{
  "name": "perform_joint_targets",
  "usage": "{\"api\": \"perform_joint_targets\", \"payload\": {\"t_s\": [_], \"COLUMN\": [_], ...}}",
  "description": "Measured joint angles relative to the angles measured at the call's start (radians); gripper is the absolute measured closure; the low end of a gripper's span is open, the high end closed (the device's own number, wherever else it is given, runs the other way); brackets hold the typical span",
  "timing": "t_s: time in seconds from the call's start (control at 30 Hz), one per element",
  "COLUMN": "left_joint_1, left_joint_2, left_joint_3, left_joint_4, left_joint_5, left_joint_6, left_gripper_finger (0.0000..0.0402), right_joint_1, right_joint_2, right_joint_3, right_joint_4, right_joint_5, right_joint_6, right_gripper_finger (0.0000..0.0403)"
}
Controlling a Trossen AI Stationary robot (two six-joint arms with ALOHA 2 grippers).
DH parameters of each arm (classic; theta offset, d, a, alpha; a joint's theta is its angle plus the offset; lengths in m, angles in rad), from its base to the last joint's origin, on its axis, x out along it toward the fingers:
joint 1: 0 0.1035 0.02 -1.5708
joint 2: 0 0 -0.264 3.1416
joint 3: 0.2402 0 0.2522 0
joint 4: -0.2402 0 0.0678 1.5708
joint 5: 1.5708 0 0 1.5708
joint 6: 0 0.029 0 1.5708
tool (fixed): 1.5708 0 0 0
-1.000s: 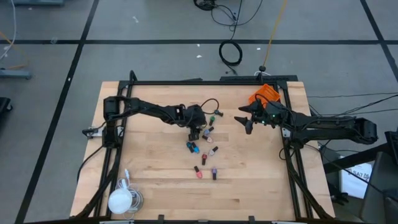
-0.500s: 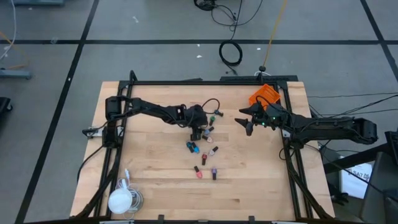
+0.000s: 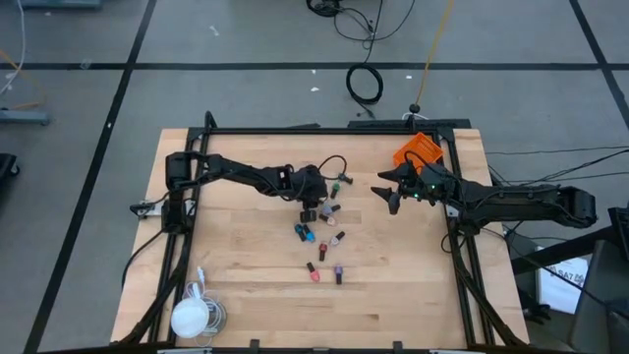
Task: Pick & Place Nail Polish
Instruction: Put the yellow nail polish bottle into the orange basket, then put the dark green nail polish bottle into the orange basket
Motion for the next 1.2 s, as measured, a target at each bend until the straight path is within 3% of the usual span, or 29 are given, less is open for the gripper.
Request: {"api": "perform_joint_targets", "payload": {"t_s": [0.13, 0.3, 0.53, 0.6, 0.83, 1.03, 1.1, 1.2], "left_joint_1": [-0.027, -0.094, -0.172, -0.184, -0.171, -0.11, -0.078, -0.013], "left_joint_2": [-0.094, -0.202, -0.209, -0.203, -0.206, -0.207, -0.207, -0.207], "left_joint_3": [-0.01, -0.001, -0.001, -0.001, 0.001, 0.001, 0.001, 0.002], "left_joint_4": [-0.029, 0.106, 0.364, 0.386, 0.362, 0.341, 0.331, 0.244], "left_joint_5": [-0.137, -0.374, -0.431, -0.44, -0.481, -0.486, -0.461, -0.332], "left_joint_6": [0.09, 0.295, 0.551, 0.571, 0.518, 0.327, 0.21, 0.02], "left_gripper_finger": [0.0317, 0.0317, 0.0397, 0.0401, 0.0401, 0.0383, 0.0382, 0.0381], "right_joint_1": [0.005, 0.057, 0.117, 0.118, 0.117, 0.115, 0.107, 0.093], "right_joint_2": [0.01, 0.085, 0.294, 0.355, 0.473, 0.478, 0.478, 0.478], "right_joint_3": [0.0, 0.0, 0.0, 0.0, 0.0, 0.0, 0.0, 0.0], "right_joint_4": [0.033, 0.192, 0.532, 0.622, 0.73, 0.725, 0.712, 0.619], "right_joint_5": [0.0, -0.003, -0.001, -0.001, 0.0, 0.0, -0.001, 0.0], "right_joint_6": [0.086, 0.152, 0.182, 0.212, 0.206, 0.181, 0.17, 0.149], "right_gripper_finger": [0.0133, 0.0133, 0.0133, 0.0133, 0.0133, 0.0133, 0.0133, 0.0133]}}
